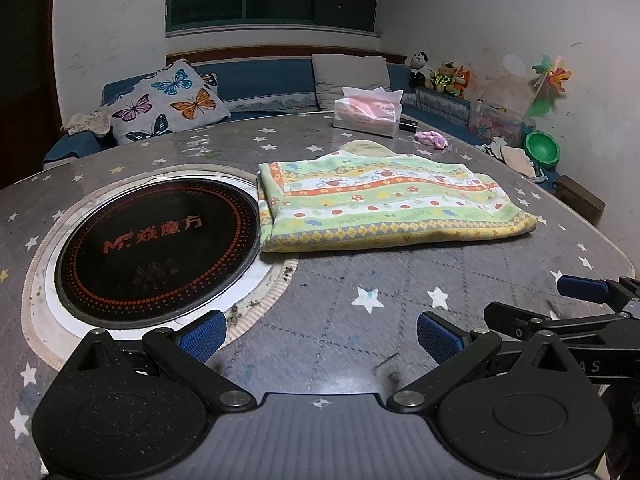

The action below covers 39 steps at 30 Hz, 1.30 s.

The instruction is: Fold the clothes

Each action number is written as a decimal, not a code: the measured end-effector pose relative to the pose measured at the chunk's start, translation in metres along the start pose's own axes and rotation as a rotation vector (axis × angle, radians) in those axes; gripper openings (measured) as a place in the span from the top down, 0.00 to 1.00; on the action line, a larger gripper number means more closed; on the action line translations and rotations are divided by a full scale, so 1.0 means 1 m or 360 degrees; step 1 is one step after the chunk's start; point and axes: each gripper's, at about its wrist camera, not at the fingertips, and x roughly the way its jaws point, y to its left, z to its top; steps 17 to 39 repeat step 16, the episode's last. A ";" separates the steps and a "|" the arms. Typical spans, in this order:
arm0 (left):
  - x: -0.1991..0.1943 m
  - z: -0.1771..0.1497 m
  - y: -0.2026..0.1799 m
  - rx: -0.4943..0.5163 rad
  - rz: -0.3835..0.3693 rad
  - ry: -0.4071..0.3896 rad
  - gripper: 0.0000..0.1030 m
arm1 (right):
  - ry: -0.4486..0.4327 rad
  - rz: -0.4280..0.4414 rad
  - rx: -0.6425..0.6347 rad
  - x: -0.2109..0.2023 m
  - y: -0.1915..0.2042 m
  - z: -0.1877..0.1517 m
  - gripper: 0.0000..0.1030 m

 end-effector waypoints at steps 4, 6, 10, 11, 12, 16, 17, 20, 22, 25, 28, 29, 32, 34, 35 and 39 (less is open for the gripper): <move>-0.002 -0.002 -0.001 0.0002 -0.0003 0.0000 0.00 | -0.0013 0.0004 -0.0009 -0.003 0.002 -0.001 0.00; -0.003 -0.003 -0.002 0.0004 -0.0006 -0.0002 0.00 | -0.0020 0.0005 -0.0013 -0.004 0.003 -0.001 0.00; -0.005 -0.004 -0.004 0.0010 -0.0018 -0.0006 0.00 | -0.0027 0.0011 -0.0020 -0.008 0.005 -0.001 0.00; -0.005 -0.005 -0.005 0.0013 -0.0019 -0.0009 0.00 | -0.0029 0.0012 -0.0020 -0.009 0.005 -0.001 0.00; -0.006 -0.005 -0.005 0.0018 -0.0018 -0.0012 0.00 | -0.0031 0.0011 -0.0020 -0.010 0.005 -0.001 0.00; -0.008 -0.007 -0.006 0.0025 -0.0023 -0.0016 0.00 | -0.0034 0.0009 -0.0024 -0.012 0.006 -0.001 0.00; -0.008 -0.007 -0.006 0.0025 -0.0023 -0.0016 0.00 | -0.0034 0.0009 -0.0024 -0.012 0.006 -0.001 0.00; -0.008 -0.007 -0.006 0.0025 -0.0023 -0.0016 0.00 | -0.0034 0.0009 -0.0024 -0.012 0.006 -0.001 0.00; -0.008 -0.007 -0.006 0.0025 -0.0023 -0.0016 0.00 | -0.0034 0.0009 -0.0024 -0.012 0.006 -0.001 0.00; -0.008 -0.007 -0.006 0.0025 -0.0023 -0.0016 0.00 | -0.0034 0.0009 -0.0024 -0.012 0.006 -0.001 0.00; -0.008 -0.007 -0.006 0.0025 -0.0023 -0.0016 0.00 | -0.0034 0.0009 -0.0024 -0.012 0.006 -0.001 0.00; -0.008 -0.007 -0.006 0.0025 -0.0023 -0.0016 0.00 | -0.0034 0.0009 -0.0024 -0.012 0.006 -0.001 0.00; -0.008 -0.007 -0.006 0.0025 -0.0023 -0.0016 0.00 | -0.0034 0.0009 -0.0024 -0.012 0.006 -0.001 0.00; -0.008 -0.007 -0.006 0.0025 -0.0023 -0.0016 0.00 | -0.0034 0.0009 -0.0024 -0.012 0.006 -0.001 0.00; -0.008 -0.007 -0.006 0.0025 -0.0023 -0.0016 0.00 | -0.0034 0.0009 -0.0024 -0.012 0.006 -0.001 0.00; -0.008 -0.007 -0.006 0.0025 -0.0023 -0.0016 0.00 | -0.0034 0.0009 -0.0024 -0.012 0.006 -0.001 0.00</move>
